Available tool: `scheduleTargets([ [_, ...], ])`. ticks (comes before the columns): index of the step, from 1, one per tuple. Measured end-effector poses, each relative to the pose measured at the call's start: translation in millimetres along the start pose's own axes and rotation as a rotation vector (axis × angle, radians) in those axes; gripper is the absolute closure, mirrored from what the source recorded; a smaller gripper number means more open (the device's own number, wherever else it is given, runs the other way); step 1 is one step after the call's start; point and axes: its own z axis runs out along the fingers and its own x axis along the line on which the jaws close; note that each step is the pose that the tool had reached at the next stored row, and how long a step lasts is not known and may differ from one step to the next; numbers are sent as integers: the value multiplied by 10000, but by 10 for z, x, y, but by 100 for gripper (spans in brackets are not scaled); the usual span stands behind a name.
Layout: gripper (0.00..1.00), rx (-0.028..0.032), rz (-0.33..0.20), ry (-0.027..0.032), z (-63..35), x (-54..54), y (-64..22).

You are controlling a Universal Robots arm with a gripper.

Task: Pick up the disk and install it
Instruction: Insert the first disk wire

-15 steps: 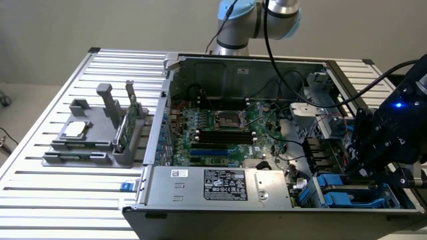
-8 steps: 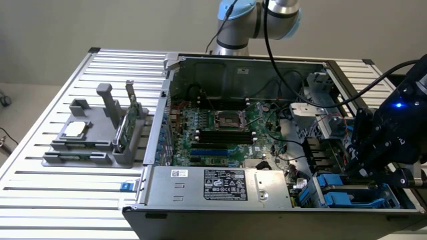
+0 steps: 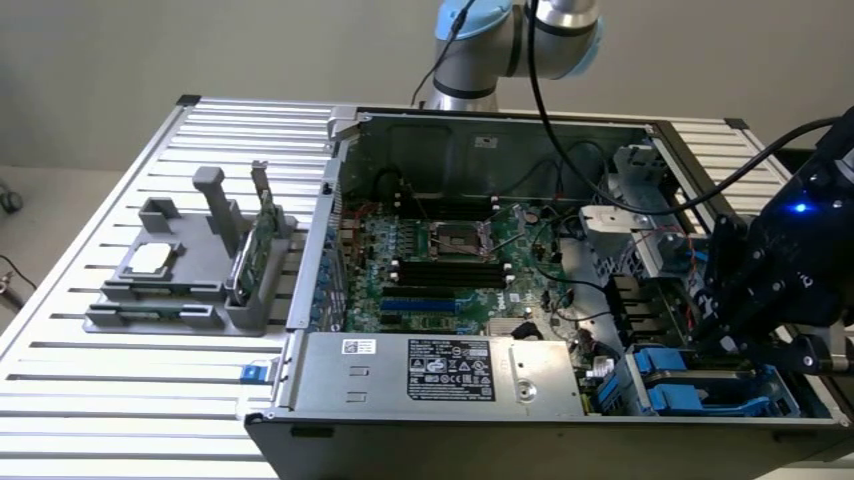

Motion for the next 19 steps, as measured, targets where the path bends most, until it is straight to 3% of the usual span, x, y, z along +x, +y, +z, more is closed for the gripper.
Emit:
scheduleTargets([
  [14, 83, -4, -2, 0, 7, -23, 5],
  [19, 83, -34, -2, -2, 20, -27, 5],
])
